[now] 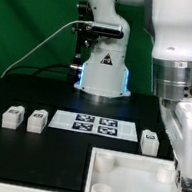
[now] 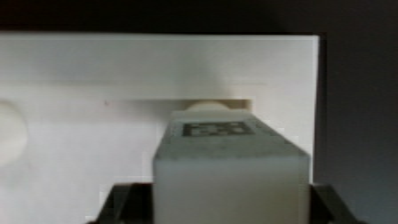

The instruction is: Assemble one leg

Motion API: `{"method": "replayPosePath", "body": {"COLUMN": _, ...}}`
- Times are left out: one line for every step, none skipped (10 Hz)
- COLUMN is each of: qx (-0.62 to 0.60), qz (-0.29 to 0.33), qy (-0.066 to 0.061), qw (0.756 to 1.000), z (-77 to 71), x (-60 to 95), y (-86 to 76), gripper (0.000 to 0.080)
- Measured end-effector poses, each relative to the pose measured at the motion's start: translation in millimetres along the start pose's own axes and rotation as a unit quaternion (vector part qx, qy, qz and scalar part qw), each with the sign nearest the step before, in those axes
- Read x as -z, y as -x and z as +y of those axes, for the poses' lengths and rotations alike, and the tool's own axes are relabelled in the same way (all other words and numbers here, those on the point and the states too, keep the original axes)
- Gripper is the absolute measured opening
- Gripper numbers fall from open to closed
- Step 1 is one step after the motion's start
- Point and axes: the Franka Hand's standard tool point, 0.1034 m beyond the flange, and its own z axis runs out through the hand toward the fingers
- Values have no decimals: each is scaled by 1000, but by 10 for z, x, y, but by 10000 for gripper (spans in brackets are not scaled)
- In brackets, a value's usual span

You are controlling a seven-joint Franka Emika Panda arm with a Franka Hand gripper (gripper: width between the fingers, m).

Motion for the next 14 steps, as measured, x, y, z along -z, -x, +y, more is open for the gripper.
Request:
{"method": "replayPosePath", "body": {"qx": 7, "qz": 2, "qy": -11, "qw": 1000, "z": 15, "x": 1, "y": 10, "gripper": 294}}
{"method": "replayPosePath", "body": {"qx": 14, "qz": 2, "qy": -9, "qw": 1000, "z": 7, "x": 4, "y": 0, "gripper": 294}}
{"method": "replayPosePath", "body": {"qx": 60, "qz": 6, "qy": -8, "qw": 998, "z": 16, "x": -11, "y": -3, "gripper": 351}}
{"method": "replayPosePath", "body": {"qx": 183, "qz": 13, "qy": -4, "qw": 983, "z": 32, "x": -36, "y": -6, "gripper": 533}}
{"method": "replayPosePath", "body": {"qx": 274, "qz": 18, "qy": 20, "qw": 961, "z": 83, "x": -32, "y": 18, "gripper": 613}}
{"method": "replayPosePath", "body": {"qx": 368, "qz": 30, "qy": 45, "qw": 928, "z": 91, "x": 6, "y": 71, "gripper": 613}}
{"method": "replayPosePath", "body": {"qx": 400, "qz": 31, "qy": 32, "qw": 915, "z": 42, "x": 5, "y": 64, "gripper": 642}}
{"method": "replayPosePath", "body": {"qx": 433, "qz": 30, "qy": 34, "qw": 900, "z": 52, "x": -7, "y": 34, "gripper": 647}}
{"method": "replayPosePath", "body": {"qx": 493, "qz": 30, "qy": 37, "qw": 869, "z": 47, "x": -4, "y": 29, "gripper": 647}}
{"method": "replayPosePath", "body": {"qx": 599, "qz": 37, "qy": 42, "qw": 799, "z": 11, "x": 25, "y": 3, "gripper": 649}}
{"method": "replayPosePath", "body": {"qx": 640, "qz": 44, "qy": 36, "qw": 766, "z": -39, "x": 62, "y": 11, "gripper": 649}}
{"method": "replayPosePath", "body": {"qx": 630, "qz": 43, "qy": 36, "qw": 774, "z": -29, "x": 48, "y": 10, "gripper": 601}}
{"method": "replayPosePath", "body": {"qx": 627, "qz": 43, "qy": 36, "qw": 777, "z": -27, "x": 46, "y": 8, "gripper": 601}}
{"method": "replayPosePath", "body": {"qx": 611, "qz": 44, "qy": 35, "qw": 790, "z": -26, "x": 45, "y": 11, "gripper": 424}}
